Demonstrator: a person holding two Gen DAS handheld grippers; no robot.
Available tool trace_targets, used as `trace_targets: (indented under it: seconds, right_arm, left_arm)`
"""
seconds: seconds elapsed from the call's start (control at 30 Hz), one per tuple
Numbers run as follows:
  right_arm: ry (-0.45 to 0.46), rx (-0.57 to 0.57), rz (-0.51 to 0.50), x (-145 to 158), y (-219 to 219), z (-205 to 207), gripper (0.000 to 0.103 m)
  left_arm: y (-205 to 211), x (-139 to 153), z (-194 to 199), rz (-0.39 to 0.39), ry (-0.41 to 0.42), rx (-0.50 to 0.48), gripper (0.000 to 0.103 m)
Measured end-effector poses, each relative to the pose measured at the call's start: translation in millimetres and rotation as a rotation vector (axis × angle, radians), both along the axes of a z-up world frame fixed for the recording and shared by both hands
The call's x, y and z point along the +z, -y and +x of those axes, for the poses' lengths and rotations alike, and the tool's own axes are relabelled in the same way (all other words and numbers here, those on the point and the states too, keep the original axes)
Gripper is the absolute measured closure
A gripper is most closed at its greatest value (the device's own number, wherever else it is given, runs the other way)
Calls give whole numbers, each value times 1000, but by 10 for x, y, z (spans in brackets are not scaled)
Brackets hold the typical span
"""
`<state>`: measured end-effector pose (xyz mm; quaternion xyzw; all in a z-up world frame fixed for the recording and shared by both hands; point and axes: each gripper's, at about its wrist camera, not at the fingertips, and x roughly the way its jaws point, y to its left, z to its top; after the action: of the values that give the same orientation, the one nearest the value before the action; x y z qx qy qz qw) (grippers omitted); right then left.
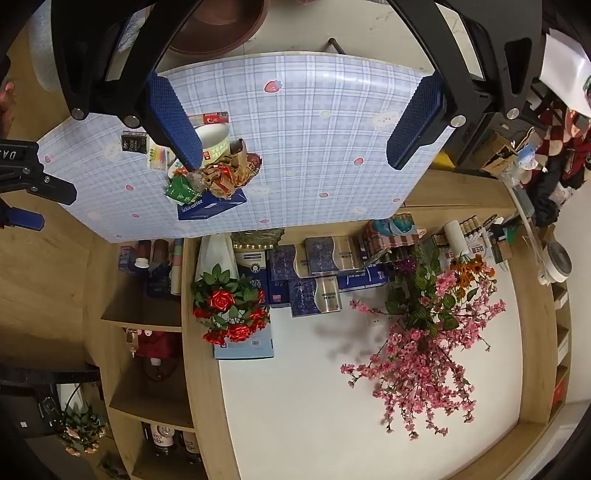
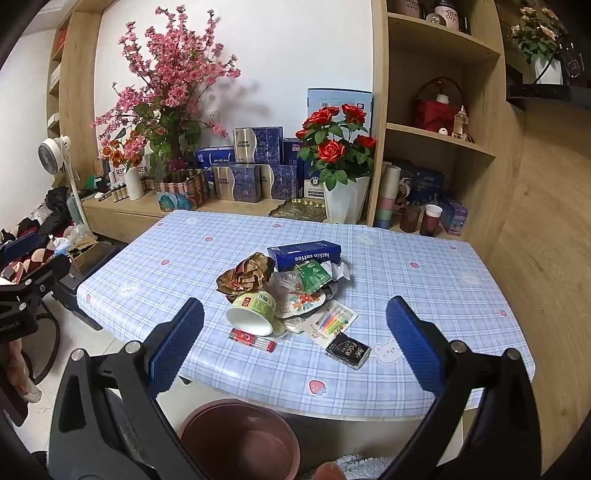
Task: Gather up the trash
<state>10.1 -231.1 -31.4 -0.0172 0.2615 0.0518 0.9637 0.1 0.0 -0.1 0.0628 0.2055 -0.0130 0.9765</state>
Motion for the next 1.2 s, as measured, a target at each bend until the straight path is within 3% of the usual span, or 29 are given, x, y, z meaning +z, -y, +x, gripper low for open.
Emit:
trace_targets:
  seconds: [1.2]
  right_arm:
    - [-3,-1,-2,33,-54,7,6]
  left_arm:
    - [-70,-81,-14,2,-12,-1,5]
